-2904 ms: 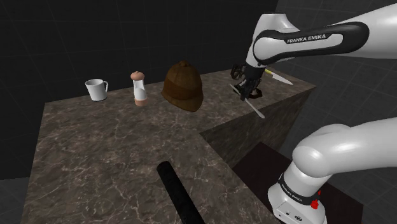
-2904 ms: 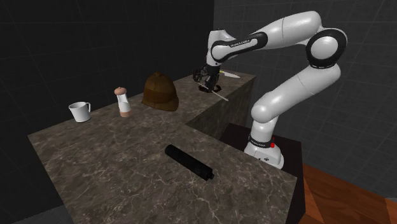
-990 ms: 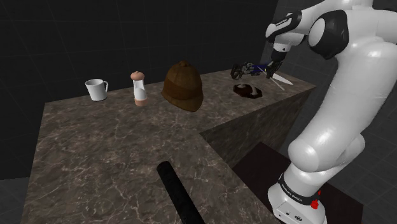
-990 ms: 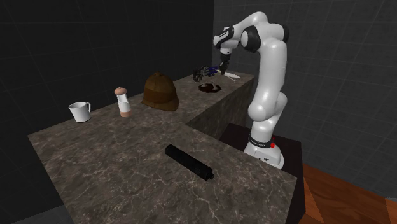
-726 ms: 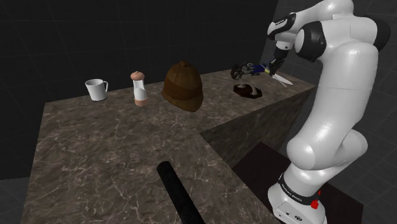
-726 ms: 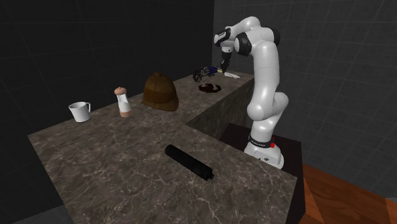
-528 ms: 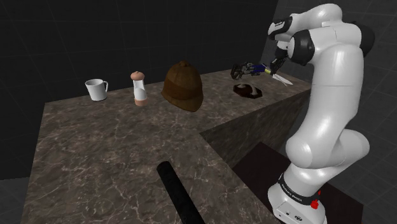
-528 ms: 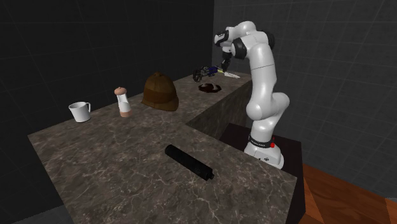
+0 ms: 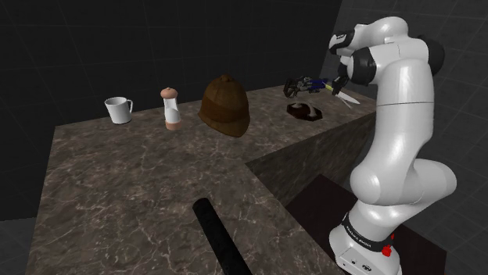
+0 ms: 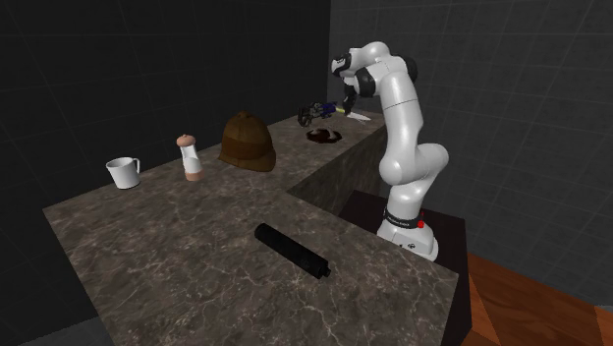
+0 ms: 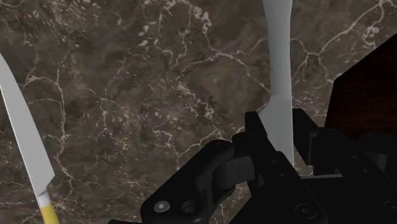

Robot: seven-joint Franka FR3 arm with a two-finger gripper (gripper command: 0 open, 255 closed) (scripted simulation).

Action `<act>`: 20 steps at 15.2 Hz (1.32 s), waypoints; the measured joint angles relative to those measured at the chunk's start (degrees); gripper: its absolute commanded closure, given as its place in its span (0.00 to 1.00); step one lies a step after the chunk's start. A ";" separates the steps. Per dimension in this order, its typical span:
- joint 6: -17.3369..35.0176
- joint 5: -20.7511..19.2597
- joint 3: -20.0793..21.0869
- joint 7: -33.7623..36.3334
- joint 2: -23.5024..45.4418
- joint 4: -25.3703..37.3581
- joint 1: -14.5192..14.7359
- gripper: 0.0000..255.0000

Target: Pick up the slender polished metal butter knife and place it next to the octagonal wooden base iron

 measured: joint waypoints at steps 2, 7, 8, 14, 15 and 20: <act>1.52 0.17 0.11 -0.14 0.22 -1.36 0.20 1.00; 5.22 0.59 0.36 -0.70 0.54 -4.86 0.62 1.00; 5.72 0.76 0.44 -0.89 0.84 -5.09 0.50 1.00; 9.45 1.58 0.95 -1.48 2.15 -7.65 0.61 1.00; 10.03 1.76 1.05 -1.66 2.46 -7.93 0.53 1.00; 12.98 2.52 1.52 -2.32 3.60 -9.89 0.46 1.00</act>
